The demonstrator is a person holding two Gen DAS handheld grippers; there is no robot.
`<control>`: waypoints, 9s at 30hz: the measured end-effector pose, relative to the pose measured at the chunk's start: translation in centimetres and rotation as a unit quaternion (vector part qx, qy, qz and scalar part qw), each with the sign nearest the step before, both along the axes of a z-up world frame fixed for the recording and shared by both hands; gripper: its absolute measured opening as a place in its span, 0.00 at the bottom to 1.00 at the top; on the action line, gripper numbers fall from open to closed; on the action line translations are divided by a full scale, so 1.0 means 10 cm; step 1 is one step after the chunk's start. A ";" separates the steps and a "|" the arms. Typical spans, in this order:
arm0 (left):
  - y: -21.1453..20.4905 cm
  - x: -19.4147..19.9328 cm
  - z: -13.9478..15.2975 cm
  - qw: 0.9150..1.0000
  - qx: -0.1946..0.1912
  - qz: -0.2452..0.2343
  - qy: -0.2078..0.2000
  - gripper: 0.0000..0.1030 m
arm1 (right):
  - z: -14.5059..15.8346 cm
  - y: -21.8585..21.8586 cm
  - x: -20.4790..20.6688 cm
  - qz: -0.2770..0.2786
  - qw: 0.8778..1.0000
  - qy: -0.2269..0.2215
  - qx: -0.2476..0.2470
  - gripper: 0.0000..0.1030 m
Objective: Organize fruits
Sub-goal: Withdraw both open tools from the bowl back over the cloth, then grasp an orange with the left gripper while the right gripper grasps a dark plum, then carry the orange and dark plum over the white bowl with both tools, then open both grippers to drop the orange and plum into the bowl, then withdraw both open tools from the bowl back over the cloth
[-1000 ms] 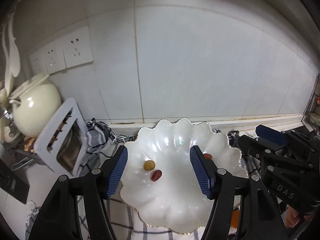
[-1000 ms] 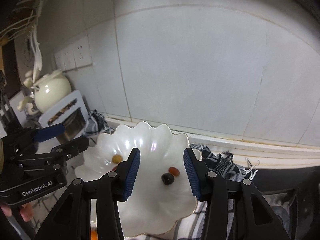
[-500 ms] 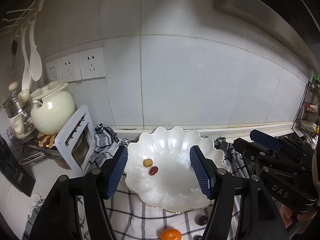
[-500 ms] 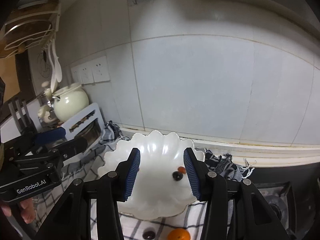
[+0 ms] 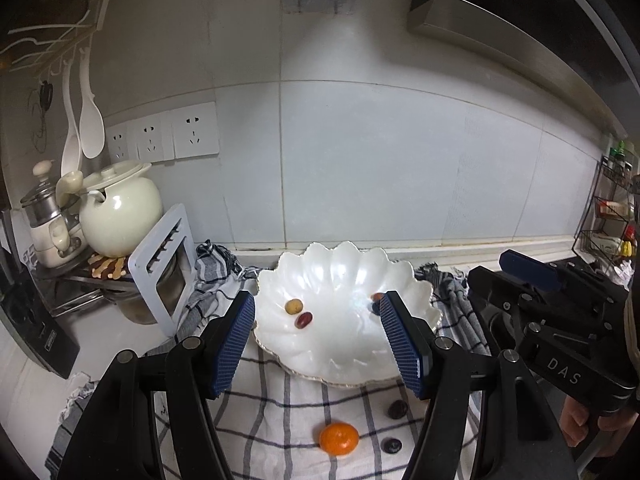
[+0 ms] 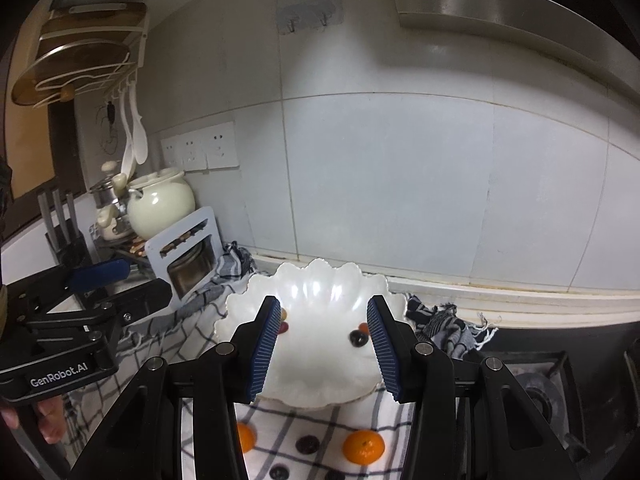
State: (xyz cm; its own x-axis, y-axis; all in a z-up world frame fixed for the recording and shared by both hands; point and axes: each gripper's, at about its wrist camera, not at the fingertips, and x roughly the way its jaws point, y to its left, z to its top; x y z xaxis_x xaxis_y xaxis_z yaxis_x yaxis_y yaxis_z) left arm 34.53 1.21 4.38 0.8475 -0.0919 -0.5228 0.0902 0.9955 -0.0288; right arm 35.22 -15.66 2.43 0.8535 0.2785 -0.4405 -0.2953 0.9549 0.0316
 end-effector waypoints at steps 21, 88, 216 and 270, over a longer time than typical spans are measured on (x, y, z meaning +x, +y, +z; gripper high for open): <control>-0.02 -0.49 -0.15 1.000 0.016 -0.011 -0.001 0.64 | -0.20 -0.04 -0.43 -0.002 1.000 0.014 -0.003 0.45; -0.21 -0.02 -1.79 0.984 0.037 -0.066 0.158 0.52 | -1.86 -0.08 -0.06 -0.025 0.979 0.195 -0.057 0.33; -0.35 2.06 -1.09 0.984 0.016 -0.035 0.173 0.40 | -0.98 0.09 2.04 -0.022 0.983 0.171 -0.060 0.22; -0.44 0.50 -0.17 0.997 0.058 0.011 0.041 0.62 | -0.33 -0.19 0.59 0.001 0.997 0.066 -0.045 0.43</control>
State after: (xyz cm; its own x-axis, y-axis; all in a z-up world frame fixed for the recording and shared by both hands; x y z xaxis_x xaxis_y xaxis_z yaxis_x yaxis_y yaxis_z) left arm 39.53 -3.16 2.71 0.8024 -0.0088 -0.5967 0.0707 0.9943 0.0804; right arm 41.10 -17.53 -0.91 0.7858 0.2338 -0.5726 -0.2960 0.9551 -0.0163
